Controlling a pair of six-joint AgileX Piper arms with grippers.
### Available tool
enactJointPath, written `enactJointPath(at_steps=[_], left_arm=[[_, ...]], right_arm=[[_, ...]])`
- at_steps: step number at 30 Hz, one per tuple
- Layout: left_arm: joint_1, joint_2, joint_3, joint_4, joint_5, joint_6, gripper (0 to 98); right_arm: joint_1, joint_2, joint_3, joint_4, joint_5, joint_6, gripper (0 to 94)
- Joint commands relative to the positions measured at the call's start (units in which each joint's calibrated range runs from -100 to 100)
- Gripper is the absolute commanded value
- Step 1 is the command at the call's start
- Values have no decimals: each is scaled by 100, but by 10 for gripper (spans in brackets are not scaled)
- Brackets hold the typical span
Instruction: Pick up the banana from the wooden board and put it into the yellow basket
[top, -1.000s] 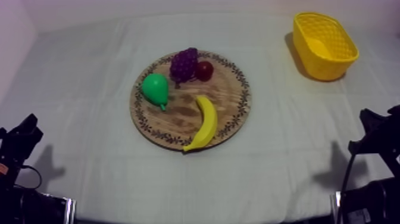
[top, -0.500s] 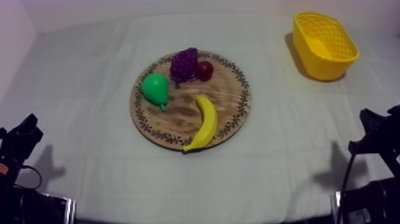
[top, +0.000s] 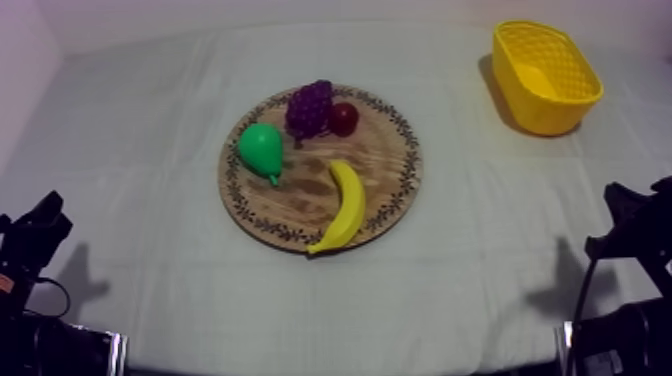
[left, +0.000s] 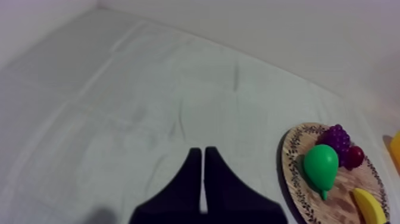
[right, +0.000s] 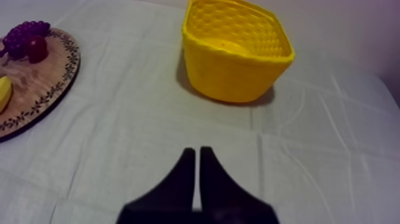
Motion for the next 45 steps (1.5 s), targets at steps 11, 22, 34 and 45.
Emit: enactJointPath(at_steps=[11, 22, 34, 45], left_arm=[[-3, -3, 3, -3, 2, 1, 1], [-3, -3, 3, -3, 2, 0, 1], [-3, -3, 3, -3, 2, 1, 1], [-3, -3, 3, -3, 2, 1, 1]], right_arm=[[-55, -2, -1, 8, 116, 218, 11], [-300, 452, -536, 233, -60, -590, 8], [-1105, 2736, -3110, 327, 416, -1609, 11], [-2458, 4628, -4798, 1050, 1133, -3115, 30]])
